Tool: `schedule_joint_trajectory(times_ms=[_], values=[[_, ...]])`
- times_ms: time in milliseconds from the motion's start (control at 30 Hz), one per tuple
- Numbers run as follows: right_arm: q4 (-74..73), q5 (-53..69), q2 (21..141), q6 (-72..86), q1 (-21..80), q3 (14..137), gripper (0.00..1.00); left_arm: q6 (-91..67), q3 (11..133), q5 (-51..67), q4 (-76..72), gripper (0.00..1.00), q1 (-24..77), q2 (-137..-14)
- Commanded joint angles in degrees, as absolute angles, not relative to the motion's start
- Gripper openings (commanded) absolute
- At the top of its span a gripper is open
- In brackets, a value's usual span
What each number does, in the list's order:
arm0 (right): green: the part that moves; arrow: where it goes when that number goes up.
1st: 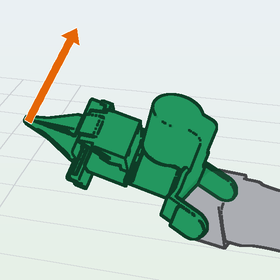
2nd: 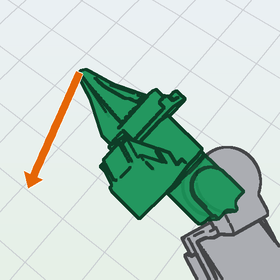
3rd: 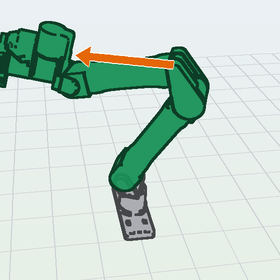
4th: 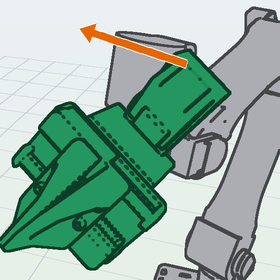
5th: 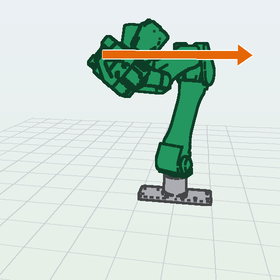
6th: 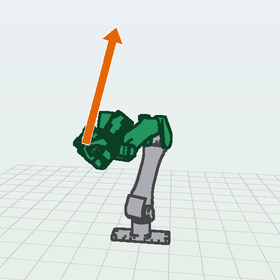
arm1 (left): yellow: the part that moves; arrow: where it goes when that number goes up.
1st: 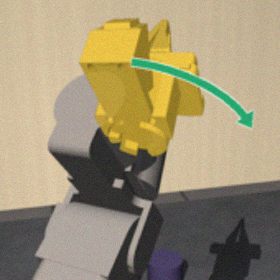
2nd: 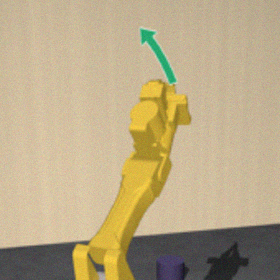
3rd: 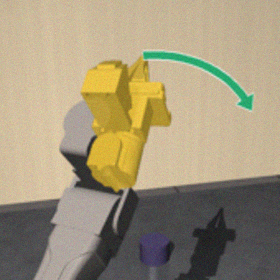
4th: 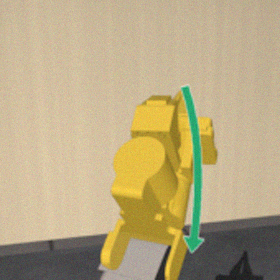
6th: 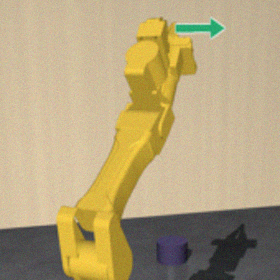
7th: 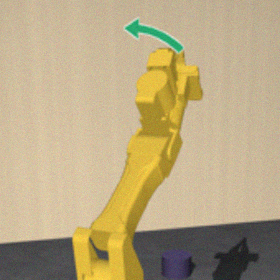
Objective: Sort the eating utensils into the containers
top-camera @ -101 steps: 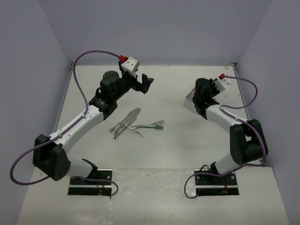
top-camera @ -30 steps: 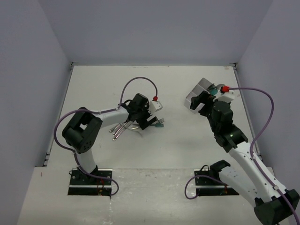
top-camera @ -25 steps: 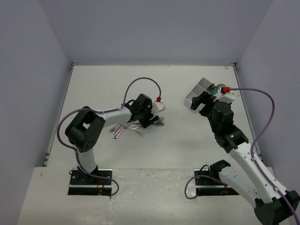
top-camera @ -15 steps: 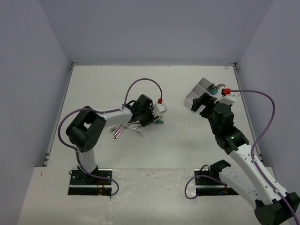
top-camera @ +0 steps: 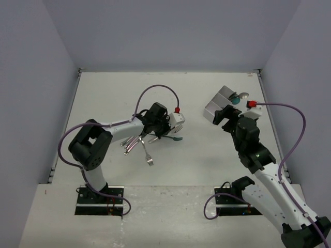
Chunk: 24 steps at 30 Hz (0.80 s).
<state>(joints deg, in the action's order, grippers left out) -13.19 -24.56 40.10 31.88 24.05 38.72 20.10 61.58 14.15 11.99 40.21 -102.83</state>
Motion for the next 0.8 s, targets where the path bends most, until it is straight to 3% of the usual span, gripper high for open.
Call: schedule_joint_trajectory(times_ms=[0, 267, 533, 767], values=[[-12.8, -26.2, 39.7, 31.9, 24.0, 38.1, 0.99, 20.0, 62.0, 15.9, 10.5, 0.0, 40.2, -97.8], [-12.7, -24.4, 40.1, 32.3, 24.0, 37.7, 0.99, 17.5, 62.1, 15.2, 7.7, 0.0, 40.2, -96.2], [-0.6, -2.9, 45.0, 35.8, 24.0, 34.1, 0.99, 1.5, 62.6, 19.5, -14.1, 0.0, 40.2, -91.8], [10.9, 9.8, 52.4, 36.7, 24.3, 33.3, 0.99, -10.3, 67.1, 19.0, -19.3, 0.0, 40.7, -91.8]])
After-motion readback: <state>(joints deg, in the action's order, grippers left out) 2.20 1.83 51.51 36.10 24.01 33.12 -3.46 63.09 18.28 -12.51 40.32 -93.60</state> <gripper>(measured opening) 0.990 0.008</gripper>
